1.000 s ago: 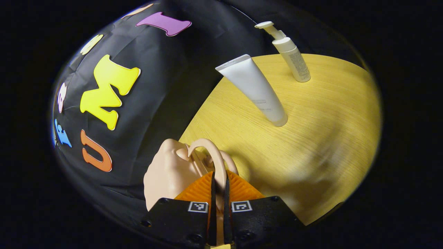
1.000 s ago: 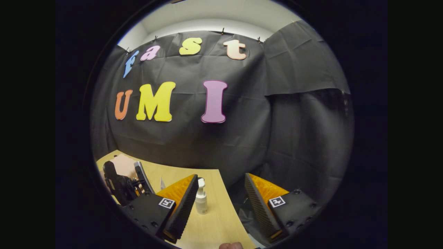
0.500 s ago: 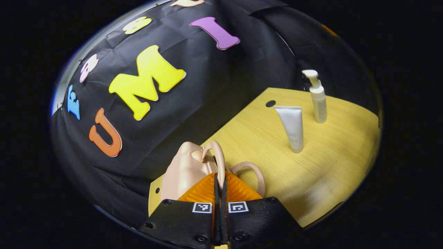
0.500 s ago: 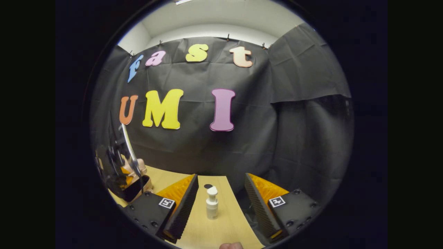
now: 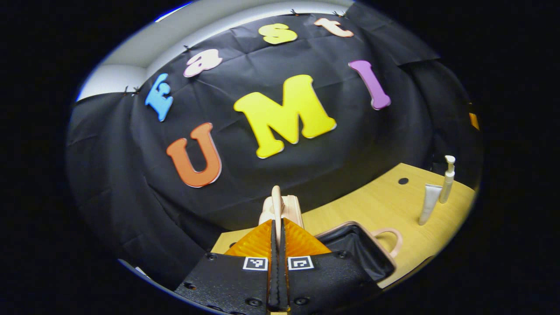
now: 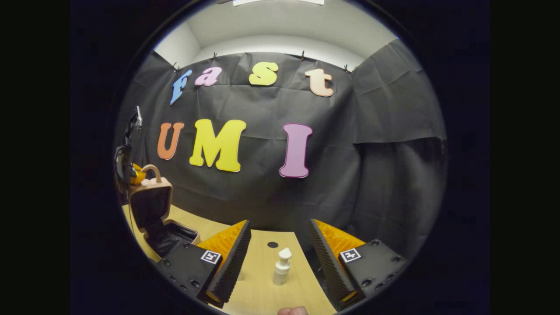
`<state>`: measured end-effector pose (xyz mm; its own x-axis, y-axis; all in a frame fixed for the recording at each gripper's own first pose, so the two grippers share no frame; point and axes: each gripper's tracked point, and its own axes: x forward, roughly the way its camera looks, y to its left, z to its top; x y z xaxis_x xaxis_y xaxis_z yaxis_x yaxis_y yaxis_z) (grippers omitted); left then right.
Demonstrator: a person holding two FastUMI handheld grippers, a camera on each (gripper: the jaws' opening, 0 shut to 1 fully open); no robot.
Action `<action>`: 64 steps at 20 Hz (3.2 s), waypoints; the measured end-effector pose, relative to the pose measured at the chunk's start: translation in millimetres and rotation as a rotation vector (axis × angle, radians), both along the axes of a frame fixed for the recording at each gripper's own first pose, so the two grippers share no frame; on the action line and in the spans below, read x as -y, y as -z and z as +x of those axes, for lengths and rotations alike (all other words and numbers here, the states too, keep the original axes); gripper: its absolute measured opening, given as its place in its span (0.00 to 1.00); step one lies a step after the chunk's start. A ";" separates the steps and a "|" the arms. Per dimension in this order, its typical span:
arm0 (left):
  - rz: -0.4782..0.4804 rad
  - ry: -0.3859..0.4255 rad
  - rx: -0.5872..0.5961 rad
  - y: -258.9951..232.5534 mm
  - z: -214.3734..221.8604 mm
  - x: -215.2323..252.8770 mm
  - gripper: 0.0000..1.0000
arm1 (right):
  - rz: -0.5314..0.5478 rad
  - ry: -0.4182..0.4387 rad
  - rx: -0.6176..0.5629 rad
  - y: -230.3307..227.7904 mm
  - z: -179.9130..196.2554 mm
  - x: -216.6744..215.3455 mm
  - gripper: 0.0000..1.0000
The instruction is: First open the suitcase, pack the skin care products into it, and then close the suitcase.
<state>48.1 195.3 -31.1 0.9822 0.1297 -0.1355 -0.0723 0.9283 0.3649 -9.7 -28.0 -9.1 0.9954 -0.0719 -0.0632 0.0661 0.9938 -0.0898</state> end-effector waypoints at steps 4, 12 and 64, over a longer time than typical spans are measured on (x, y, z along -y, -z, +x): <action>-0.048 -0.059 0.074 5.5 -5.1 -91.6 0.03 | -0.038 -0.033 -0.010 -8.1 4.9 -32.4 0.80; -0.417 -0.256 -0.038 140.8 5.7 -237.4 0.03 | -0.128 -0.074 -0.017 -22.3 11.1 -75.3 0.80; -0.429 0.197 -0.343 217.5 85.3 432.8 0.98 | 0.024 0.036 -0.307 116.4 -8.7 145.8 0.80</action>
